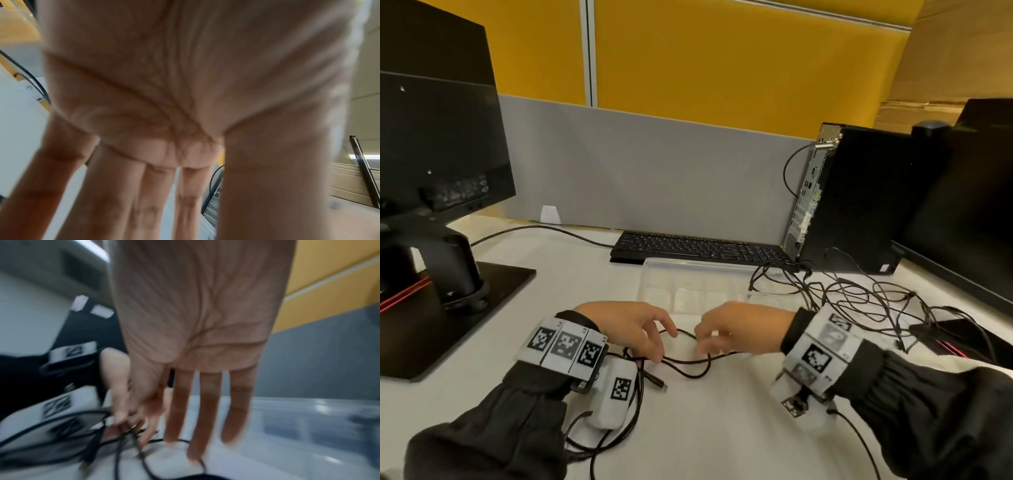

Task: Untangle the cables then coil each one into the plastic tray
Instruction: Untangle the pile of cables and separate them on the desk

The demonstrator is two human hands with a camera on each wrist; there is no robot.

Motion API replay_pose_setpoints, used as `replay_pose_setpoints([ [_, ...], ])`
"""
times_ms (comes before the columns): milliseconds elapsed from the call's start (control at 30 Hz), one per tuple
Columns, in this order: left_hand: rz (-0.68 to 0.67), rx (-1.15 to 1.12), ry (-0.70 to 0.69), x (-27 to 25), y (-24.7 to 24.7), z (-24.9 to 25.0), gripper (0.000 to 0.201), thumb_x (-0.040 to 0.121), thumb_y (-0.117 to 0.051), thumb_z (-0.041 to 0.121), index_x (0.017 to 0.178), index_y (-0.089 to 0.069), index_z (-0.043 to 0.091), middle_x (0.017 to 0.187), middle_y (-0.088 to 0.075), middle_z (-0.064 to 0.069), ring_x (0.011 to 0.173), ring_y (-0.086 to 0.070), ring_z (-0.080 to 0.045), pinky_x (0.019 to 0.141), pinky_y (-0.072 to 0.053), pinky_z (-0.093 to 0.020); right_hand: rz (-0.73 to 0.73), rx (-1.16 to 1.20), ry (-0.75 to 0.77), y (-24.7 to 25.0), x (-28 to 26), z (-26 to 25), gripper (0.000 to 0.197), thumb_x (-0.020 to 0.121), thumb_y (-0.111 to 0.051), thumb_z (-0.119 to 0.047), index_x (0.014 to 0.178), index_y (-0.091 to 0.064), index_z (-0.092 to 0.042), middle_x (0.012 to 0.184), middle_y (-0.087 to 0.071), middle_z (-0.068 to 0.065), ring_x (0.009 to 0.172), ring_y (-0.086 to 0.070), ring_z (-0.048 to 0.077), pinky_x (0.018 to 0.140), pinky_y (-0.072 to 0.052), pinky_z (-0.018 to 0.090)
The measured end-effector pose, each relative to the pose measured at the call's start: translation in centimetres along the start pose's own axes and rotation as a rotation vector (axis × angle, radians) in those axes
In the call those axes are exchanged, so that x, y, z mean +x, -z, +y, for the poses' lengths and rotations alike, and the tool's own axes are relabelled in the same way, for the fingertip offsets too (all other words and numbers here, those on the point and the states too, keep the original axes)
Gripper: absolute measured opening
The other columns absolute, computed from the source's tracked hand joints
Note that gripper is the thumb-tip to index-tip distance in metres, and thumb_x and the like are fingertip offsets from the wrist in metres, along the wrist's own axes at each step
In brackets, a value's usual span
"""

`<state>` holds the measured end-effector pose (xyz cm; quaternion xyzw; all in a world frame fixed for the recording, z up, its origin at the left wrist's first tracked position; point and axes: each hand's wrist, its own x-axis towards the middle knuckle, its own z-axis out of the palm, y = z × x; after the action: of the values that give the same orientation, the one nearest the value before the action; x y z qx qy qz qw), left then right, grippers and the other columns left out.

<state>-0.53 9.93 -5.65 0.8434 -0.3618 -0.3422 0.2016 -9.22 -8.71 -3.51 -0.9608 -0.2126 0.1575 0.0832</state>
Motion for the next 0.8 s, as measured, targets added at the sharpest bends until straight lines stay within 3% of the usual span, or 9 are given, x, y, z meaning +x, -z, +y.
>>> replay_pose_setpoints([
  [33, 0.008, 0.002, 0.01, 0.0, 0.0, 0.0, 0.036, 0.084, -0.067, 0.022, 0.116, -0.052, 0.029, 0.103, -0.071, 0.007, 0.093, -0.064, -0.015, 0.089, -0.045, -0.026, 0.059, 0.08, 0.005, 0.5, -0.6, 0.4, 0.023, 0.095, -0.052, -0.032, 0.095, -0.062, -0.011, 0.09, -0.059, -0.003, 0.076, -0.056, 0.017, 0.074, -0.044, 0.026],
  [100, 0.037, -0.002, 0.038, -0.1, 0.0, -0.1, 0.029, 0.088, -0.061, 0.022, 0.115, -0.053, 0.027, 0.103, -0.071, -0.001, 0.081, -0.063, -0.013, 0.086, -0.046, -0.026, 0.099, 0.129, -0.001, 0.9, -1.3, 0.6, 0.021, 0.092, -0.056, -0.033, 0.106, -0.059, -0.018, 0.102, -0.06, -0.004, 0.077, -0.056, 0.015, 0.072, -0.044, 0.023],
  [200, 0.001, -0.123, 0.013, -0.1, -0.3, 0.1, 0.023, 0.096, -0.046, 0.014, 0.118, -0.051, 0.019, 0.097, -0.071, -0.009, 0.071, -0.064, -0.012, 0.078, -0.05, -0.023, -0.026, 0.006, -0.097, -0.4, 0.0, -0.1, 0.04, 0.09, -0.058, -0.039, 0.124, -0.051, -0.019, 0.12, -0.055, -0.002, 0.087, -0.047, 0.011, 0.078, -0.038, 0.023],
  [333, -0.085, -0.264, -0.064, -0.2, -0.7, 0.2, 0.031, 0.096, -0.035, 0.001, 0.122, -0.044, 0.014, 0.097, -0.068, -0.02, 0.081, -0.065, -0.027, 0.08, -0.05, -0.025, -0.108, -0.047, -0.077, -2.6, 2.3, -1.1, 0.033, 0.086, -0.064, -0.037, 0.105, -0.059, -0.011, 0.111, -0.059, 0.008, 0.096, -0.053, 0.022, 0.083, -0.043, 0.032],
  [433, -0.085, -0.248, -0.138, -0.5, -0.5, 0.0, 0.038, 0.09, -0.044, 0.003, 0.125, -0.043, 0.02, 0.099, -0.069, -0.022, 0.084, -0.065, -0.019, 0.085, -0.046, -0.024, -0.015, 0.016, -0.069, -2.7, 2.6, -0.5, 0.027, 0.089, -0.062, -0.029, 0.105, -0.054, -0.009, 0.108, -0.059, 0.009, 0.087, -0.056, 0.024, 0.077, -0.047, 0.034],
  [500, -0.097, -0.267, -0.19, -0.6, -0.4, 0.0, 0.045, 0.09, -0.05, 0.003, 0.128, -0.039, 0.024, 0.093, -0.068, -0.014, 0.079, -0.067, -0.014, 0.093, -0.043, -0.025, -0.035, 0.258, -0.103, -2.2, 2.1, 0.2, 0.024, 0.09, -0.061, -0.03, 0.108, -0.05, -0.019, 0.103, -0.058, 0.002, 0.069, -0.059, 0.019, 0.062, -0.052, 0.027],
  [600, -0.057, -0.282, -0.217, -0.4, -0.4, -0.2, 0.047, 0.09, -0.054, 0.003, 0.129, -0.041, 0.025, 0.088, -0.061, -0.007, 0.059, -0.06, -0.01, 0.097, -0.043, -0.026, -0.081, 0.532, -0.137, -1.8, 1.1, 1.3, 0.008, 0.091, -0.06, -0.032, 0.096, -0.056, -0.028, 0.072, -0.056, -0.005, 0.048, -0.048, 0.008, 0.046, -0.044, 0.019],
  [700, 0.002, -0.346, -0.227, -0.1, -0.7, -0.3, 0.027, 0.094, -0.049, 0.004, 0.119, -0.053, 0.014, 0.069, -0.058, 0.005, 0.05, -0.045, -0.006, 0.07, -0.045, -0.019, 0.016, 0.521, -0.084, -1.5, 0.0, 2.2, 0.022, 0.095, -0.051, -0.032, 0.075, -0.057, -0.027, 0.062, -0.049, -0.007, 0.042, -0.038, 0.004, 0.04, -0.035, 0.016],
  [800, 0.094, -0.418, -0.195, 0.0, -0.8, -0.6, 0.019, 0.097, -0.043, 0.005, 0.105, -0.061, 0.006, 0.049, -0.047, 0.011, 0.045, -0.036, -0.002, 0.048, -0.03, -0.011, 0.277, 0.537, -0.179, -0.1, -1.9, 4.0, 0.026, 0.098, -0.046, -0.029, 0.074, -0.054, -0.022, 0.063, -0.05, -0.006, 0.039, -0.039, 0.002, 0.037, -0.036, 0.016],
])
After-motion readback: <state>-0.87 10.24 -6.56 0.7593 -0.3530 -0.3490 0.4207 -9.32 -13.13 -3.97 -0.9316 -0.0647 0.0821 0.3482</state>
